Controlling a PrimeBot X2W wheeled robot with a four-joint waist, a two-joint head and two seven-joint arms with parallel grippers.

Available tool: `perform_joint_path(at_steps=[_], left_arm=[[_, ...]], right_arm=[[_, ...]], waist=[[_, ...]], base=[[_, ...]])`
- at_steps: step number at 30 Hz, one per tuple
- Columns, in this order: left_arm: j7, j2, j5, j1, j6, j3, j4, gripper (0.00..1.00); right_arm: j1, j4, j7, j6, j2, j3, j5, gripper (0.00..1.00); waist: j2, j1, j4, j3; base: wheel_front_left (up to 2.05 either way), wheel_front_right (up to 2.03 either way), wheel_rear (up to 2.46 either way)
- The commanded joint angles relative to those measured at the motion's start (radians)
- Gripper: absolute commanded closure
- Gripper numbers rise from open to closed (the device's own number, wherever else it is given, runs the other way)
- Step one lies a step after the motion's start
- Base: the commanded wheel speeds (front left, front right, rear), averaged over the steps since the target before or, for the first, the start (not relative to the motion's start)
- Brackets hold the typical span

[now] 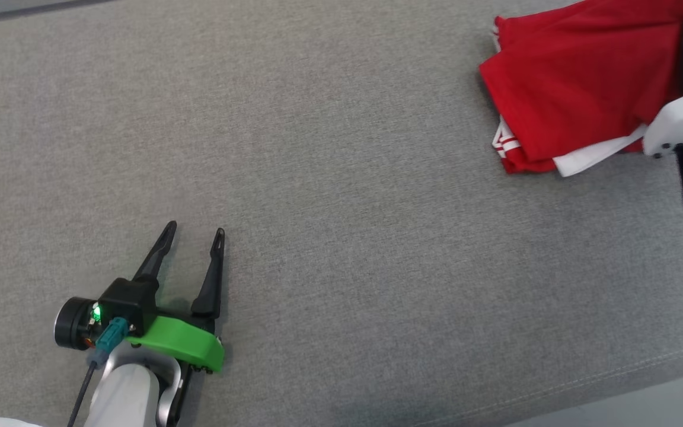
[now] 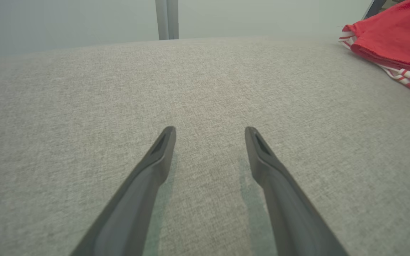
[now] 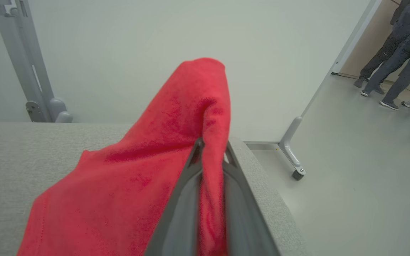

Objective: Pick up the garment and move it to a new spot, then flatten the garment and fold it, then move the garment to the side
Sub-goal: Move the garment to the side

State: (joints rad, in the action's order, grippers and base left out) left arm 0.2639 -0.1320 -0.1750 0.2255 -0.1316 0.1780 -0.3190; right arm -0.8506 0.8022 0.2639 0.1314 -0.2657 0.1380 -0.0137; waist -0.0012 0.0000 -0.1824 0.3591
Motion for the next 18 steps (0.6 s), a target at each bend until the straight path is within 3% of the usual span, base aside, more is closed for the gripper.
perform_joint_path(at_steps=[1, 5, 6, 7, 8, 13, 18], left_arm=[[0.0, 0.0, 0.002, 0.025, 0.002, -0.004, 0.008, 0.0], [0.0, 0.0, 0.003, 0.037, 0.002, -0.004, 0.009, 0.0], [0.0, 0.0, 0.002, 0.039, 0.002, -0.004, 0.01, 0.0], [0.0, 0.0, 0.002, 0.04, 0.002, -0.004, 0.011, 0.0], [0.0, 0.0, 0.002, 0.04, 0.002, -0.006, 0.01, 0.0], [0.0, 0.004, 0.006, 0.033, 0.002, -0.015, 0.011, 0.0], [0.0, 0.014, 0.007, 0.011, 0.002, -0.03, 0.009, 0.0]], right_arm=[[-0.023, 0.022, 0.0, -0.002, -0.024, 0.049, -0.036, 1.0], [-0.041, 0.072, -0.001, -0.002, -0.066, 0.203, -0.142, 1.0], [-0.043, 0.077, -0.001, -0.002, -0.071, 0.239, -0.174, 0.81], [-0.043, 0.08, -0.001, -0.002, -0.073, 0.276, -0.198, 0.22], [-0.042, 0.08, -0.001, -0.002, -0.07, 0.309, -0.229, 0.0], [-0.03, 0.011, 0.0, -0.002, -0.013, 0.414, -0.338, 0.0], [0.018, -0.101, 0.001, -0.002, 0.089, 0.347, -0.328, 0.0]], waist=[[0.0012, 0.0, 0.085, 0.082], [0.0012, 0.0, 0.106, 0.097], [0.0012, 0.0, 0.109, 0.098], [0.0012, 0.0, 0.113, 0.099], [0.0012, 0.0, 0.116, 0.099], [0.0012, 0.0, 0.121, 0.081], [0.0012, 0.0, 0.119, 0.031]], base=[[0.0, 0.0, 0.0], [0.0, 0.0, 0.0], [0.0, 0.0, 0.0], [0.0, 0.0, 0.0], [0.0, 0.0, 0.0], [0.0, 0.0, 0.0], [0.0, 0.0, 0.0]])
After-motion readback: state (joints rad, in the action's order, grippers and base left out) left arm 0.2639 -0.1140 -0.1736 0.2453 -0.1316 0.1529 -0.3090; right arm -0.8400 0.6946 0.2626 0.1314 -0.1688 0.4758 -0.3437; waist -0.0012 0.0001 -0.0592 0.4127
